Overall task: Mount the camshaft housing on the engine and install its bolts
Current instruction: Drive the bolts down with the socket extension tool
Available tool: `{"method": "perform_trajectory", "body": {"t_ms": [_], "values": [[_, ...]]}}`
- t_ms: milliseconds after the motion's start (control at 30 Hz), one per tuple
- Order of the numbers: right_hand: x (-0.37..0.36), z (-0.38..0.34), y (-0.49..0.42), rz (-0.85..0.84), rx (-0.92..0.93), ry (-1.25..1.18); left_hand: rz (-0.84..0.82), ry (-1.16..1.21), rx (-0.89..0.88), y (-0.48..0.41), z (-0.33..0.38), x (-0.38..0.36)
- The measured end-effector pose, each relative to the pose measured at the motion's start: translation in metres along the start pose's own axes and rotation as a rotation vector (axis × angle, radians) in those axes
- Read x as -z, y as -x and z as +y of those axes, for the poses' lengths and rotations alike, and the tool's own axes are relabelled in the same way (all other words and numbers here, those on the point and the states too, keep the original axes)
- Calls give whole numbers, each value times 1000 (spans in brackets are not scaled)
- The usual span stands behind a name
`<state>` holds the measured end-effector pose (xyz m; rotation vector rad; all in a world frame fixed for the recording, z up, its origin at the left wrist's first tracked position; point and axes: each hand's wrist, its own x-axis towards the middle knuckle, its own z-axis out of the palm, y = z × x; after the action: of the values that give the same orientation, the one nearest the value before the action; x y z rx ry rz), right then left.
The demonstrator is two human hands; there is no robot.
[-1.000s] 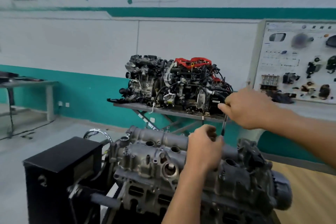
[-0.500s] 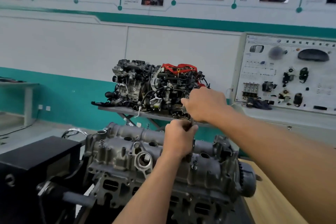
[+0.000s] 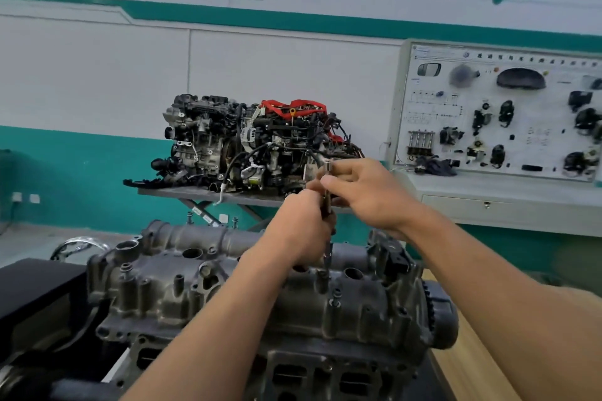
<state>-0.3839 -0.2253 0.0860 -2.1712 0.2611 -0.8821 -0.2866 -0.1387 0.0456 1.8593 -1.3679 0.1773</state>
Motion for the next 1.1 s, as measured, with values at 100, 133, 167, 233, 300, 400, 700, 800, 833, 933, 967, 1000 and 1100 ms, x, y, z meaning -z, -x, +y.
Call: {"method": "perform_trajectory", "body": {"t_ms": [100, 133, 167, 233, 300, 400, 700, 800, 833, 933, 967, 1000, 1100], "values": [[-11, 12, -3, -3, 9, 6, 67, 31, 55, 6, -7, -11], [-15, 15, -5, -3, 12, 5, 76, 32, 82, 9, -9, -15], [-18, 18, -8, -1, 7, -20, 80, 15, 105, 10, -11, -19], [-21, 24, -13, -1, 19, -44, 93, -12, 121, 8, -13, -20], [-22, 27, -13, 12, 57, -16, 95, 43, 101, 7, -14, -17], [-24, 33, -6, 180, 120, -53, 54, 176, 67, 8, -15, -14], [-51, 32, 14, 714, 94, -8, 81, 172, 72, 8, -13, -14], [-69, 40, 21, 795, 70, -84, 54, 132, 64, 8, -17, -16], [-75, 43, 23, 804, 54, -112, 36, 102, 53, 9, -19, -17], [-81, 51, 23, 763, 2, -175, -11, 68, 22, 12, -22, -20], [-80, 52, 21, 741, -15, -168, -15, 69, 28, 11, -23, -20], [-79, 52, 19, 719, -24, -161, -16, 62, 40, 10, -24, -20], [-81, 53, 19, 693, 2, -154, -1, 49, 48, 11, -27, -18]]}}
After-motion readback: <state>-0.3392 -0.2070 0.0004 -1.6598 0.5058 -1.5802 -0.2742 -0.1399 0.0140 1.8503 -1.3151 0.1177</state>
